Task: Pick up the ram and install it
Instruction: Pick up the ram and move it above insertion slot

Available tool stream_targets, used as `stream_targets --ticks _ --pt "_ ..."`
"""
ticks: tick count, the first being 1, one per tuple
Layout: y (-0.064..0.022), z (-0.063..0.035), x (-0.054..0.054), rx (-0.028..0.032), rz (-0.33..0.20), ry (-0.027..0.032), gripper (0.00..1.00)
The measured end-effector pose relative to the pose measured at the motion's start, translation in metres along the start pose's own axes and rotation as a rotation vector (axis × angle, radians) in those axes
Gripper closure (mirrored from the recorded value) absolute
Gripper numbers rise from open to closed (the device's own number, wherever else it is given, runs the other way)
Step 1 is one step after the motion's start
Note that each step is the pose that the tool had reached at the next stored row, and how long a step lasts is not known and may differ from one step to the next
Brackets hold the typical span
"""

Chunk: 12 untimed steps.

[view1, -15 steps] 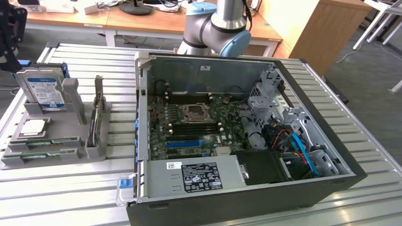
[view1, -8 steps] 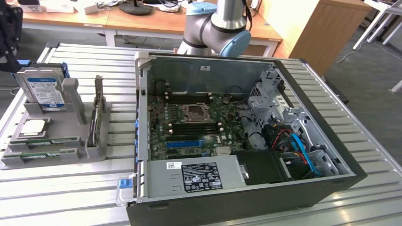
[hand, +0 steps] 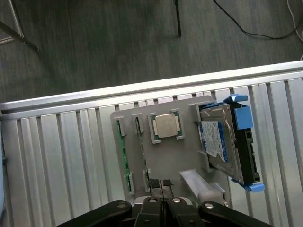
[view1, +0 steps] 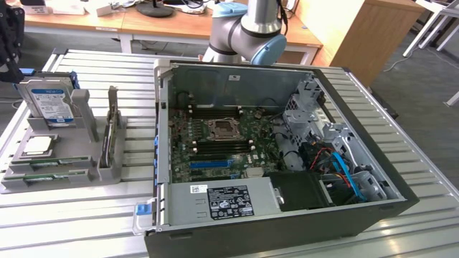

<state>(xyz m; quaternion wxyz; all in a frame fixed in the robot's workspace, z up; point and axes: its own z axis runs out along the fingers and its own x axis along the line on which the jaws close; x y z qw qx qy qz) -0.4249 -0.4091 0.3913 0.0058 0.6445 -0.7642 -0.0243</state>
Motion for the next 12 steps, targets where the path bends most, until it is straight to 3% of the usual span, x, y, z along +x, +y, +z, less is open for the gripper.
stream_targets --ticks 12 --pt "0.0000 0.0001 0.0000 -0.0030 -0.135 0.0061 0.89"
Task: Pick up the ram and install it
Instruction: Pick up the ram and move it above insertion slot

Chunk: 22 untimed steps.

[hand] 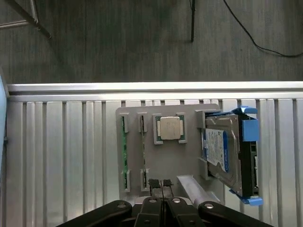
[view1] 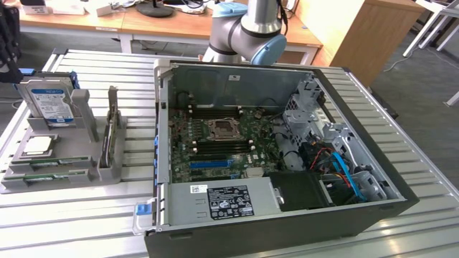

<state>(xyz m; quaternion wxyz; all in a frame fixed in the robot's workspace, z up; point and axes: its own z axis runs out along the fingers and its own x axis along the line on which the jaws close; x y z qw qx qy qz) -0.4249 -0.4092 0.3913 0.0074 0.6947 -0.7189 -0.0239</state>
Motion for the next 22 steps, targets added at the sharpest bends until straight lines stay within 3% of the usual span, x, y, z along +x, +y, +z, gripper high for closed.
stream_targets --ticks 5,22 --pt "0.0000 0.0000 0.0000 -0.0011 -0.049 0.0022 0.89" --pt "0.0000 0.0010 0.0000 -0.0007 -0.060 0.0027 0.89"
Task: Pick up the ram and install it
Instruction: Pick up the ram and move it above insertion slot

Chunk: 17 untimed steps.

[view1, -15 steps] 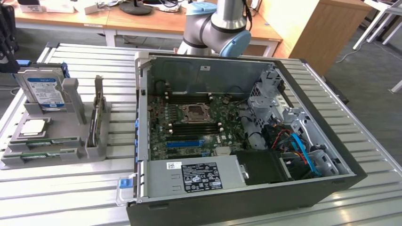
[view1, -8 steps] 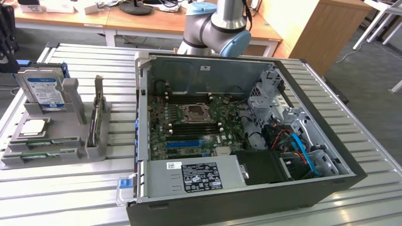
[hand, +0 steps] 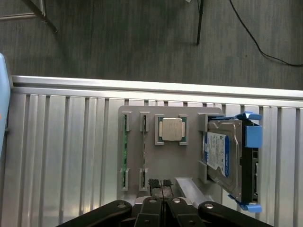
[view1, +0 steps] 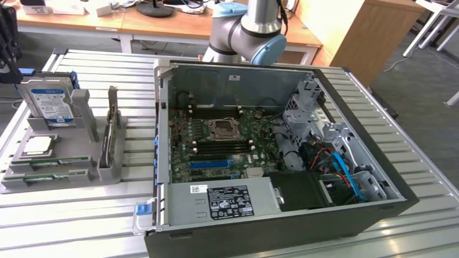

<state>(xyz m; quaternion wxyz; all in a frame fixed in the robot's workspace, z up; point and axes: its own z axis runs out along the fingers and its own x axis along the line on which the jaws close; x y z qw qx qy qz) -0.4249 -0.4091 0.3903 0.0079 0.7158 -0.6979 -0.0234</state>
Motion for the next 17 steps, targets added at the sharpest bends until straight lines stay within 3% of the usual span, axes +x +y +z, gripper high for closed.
stream_targets --ticks 12,14,17 --pt "0.0000 0.0003 0.0000 0.0001 0.000 -0.0001 0.89" --pt "0.0000 0.0004 0.0000 0.0001 0.000 -0.0001 0.77" --pt "0.0000 0.0003 0.0000 0.0001 0.000 0.0000 0.71"
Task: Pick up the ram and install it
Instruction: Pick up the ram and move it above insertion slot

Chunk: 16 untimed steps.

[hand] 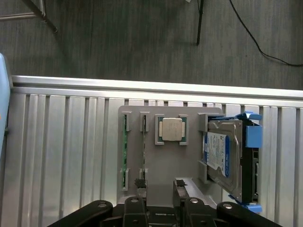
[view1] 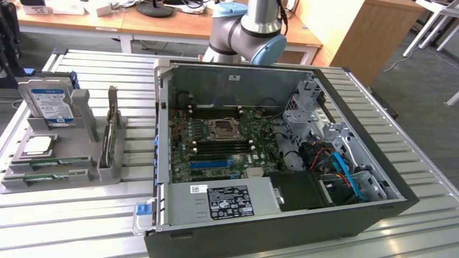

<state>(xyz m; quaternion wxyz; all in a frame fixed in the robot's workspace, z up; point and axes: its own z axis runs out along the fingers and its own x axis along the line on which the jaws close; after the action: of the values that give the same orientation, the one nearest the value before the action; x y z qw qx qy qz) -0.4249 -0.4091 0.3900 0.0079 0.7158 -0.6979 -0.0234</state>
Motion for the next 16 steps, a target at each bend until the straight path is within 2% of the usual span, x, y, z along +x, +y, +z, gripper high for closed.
stream_targets --ticks 1,16 --pt "0.0000 0.0000 0.0000 0.0000 0.000 0.0000 0.64" --pt "-0.0001 0.0026 0.0000 0.0002 0.000 -0.0002 0.64"
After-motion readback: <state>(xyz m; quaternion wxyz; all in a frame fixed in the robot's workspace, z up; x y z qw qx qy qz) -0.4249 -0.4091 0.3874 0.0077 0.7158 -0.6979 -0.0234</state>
